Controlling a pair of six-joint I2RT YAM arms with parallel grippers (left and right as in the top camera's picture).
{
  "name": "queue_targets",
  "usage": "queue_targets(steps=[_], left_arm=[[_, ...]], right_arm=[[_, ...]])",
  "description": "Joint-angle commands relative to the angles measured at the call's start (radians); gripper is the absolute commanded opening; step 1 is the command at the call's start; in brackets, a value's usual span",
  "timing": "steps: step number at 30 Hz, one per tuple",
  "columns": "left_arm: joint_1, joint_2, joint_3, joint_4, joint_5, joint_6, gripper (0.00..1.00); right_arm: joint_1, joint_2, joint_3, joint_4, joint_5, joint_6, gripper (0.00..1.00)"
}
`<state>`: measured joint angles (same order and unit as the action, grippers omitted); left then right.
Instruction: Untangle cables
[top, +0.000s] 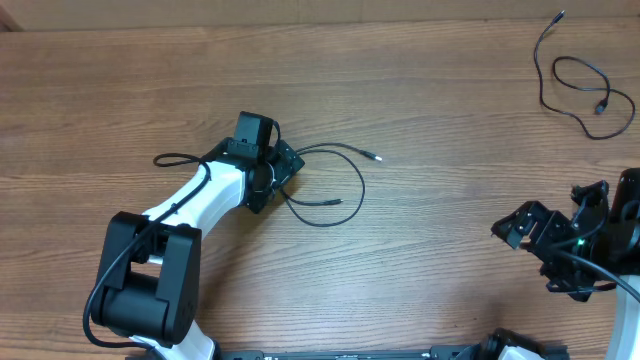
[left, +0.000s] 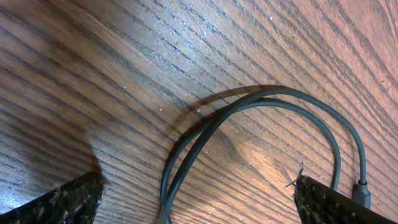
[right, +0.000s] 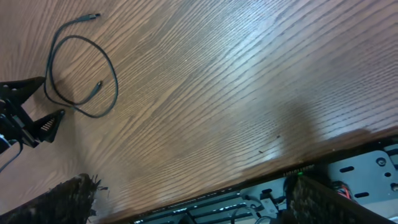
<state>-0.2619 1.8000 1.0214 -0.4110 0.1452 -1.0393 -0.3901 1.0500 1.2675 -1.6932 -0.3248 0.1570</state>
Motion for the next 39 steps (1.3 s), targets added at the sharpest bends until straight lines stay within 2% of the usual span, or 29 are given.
queue_targets(steps=[1,24,39], left_arm=[[0.005,0.059,-0.051,-0.014,-0.049,0.023,1.00],[0.005,0.059,-0.051,-0.014,-0.049,0.023,1.00],[0.005,0.059,-0.051,-0.014,-0.049,0.023,1.00]], right_arm=[[0.003,-0.006,-0.001,-0.001,0.008,0.000,1.00],[0.004,-0.006,-0.018,-0.001,-0.036,-0.001,1.00],[0.003,0.001,-0.397,0.000,-0.009,-0.008,1.00]])
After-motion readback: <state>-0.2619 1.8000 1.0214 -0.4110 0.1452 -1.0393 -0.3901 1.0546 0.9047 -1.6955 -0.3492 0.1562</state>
